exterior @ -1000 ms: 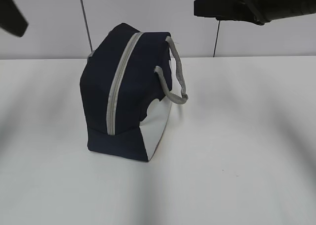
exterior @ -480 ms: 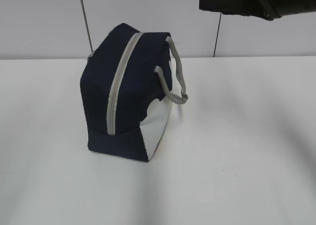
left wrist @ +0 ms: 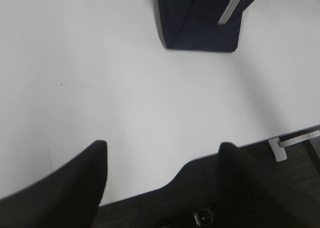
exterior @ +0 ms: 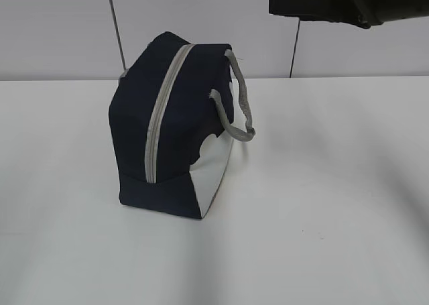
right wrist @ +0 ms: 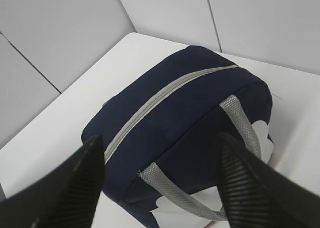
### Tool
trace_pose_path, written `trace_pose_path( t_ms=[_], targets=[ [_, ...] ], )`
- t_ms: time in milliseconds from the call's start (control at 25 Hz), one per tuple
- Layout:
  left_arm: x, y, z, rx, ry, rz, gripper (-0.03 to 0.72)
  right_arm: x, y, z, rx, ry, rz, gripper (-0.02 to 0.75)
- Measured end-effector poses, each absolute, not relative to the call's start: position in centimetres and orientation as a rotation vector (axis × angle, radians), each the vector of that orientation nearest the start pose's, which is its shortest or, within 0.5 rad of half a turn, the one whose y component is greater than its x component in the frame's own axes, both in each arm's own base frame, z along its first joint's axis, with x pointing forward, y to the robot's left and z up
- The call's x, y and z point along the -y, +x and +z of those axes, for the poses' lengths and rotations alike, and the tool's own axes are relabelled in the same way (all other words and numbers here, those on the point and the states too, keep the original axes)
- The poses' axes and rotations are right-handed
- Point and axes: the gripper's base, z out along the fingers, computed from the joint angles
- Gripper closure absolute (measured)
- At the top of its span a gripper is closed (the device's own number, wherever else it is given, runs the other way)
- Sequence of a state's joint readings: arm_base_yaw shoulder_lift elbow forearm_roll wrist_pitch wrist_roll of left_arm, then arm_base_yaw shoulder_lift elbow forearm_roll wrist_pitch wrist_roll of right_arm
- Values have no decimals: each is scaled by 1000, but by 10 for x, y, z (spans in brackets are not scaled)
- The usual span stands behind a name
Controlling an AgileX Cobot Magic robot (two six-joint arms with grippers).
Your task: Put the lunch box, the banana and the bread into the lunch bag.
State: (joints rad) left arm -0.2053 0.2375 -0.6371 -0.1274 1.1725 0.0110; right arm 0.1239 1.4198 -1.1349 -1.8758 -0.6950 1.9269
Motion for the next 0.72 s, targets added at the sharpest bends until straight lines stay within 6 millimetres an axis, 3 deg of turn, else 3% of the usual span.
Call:
trace_pose_path(
  t_ms=[160, 360, 720],
  targets=[
    [15, 19, 287, -2307, 251, -259, 219, -94, 302, 349, -1902, -572, 720, 229],
    [15, 24, 280, -2296, 243, -253, 222, -93, 295, 348, -1907, -574, 728, 228],
    [10, 26, 278, -2293, 245, -173, 222, -81, 249, 339, -1906, -502, 644, 229]
  ],
)
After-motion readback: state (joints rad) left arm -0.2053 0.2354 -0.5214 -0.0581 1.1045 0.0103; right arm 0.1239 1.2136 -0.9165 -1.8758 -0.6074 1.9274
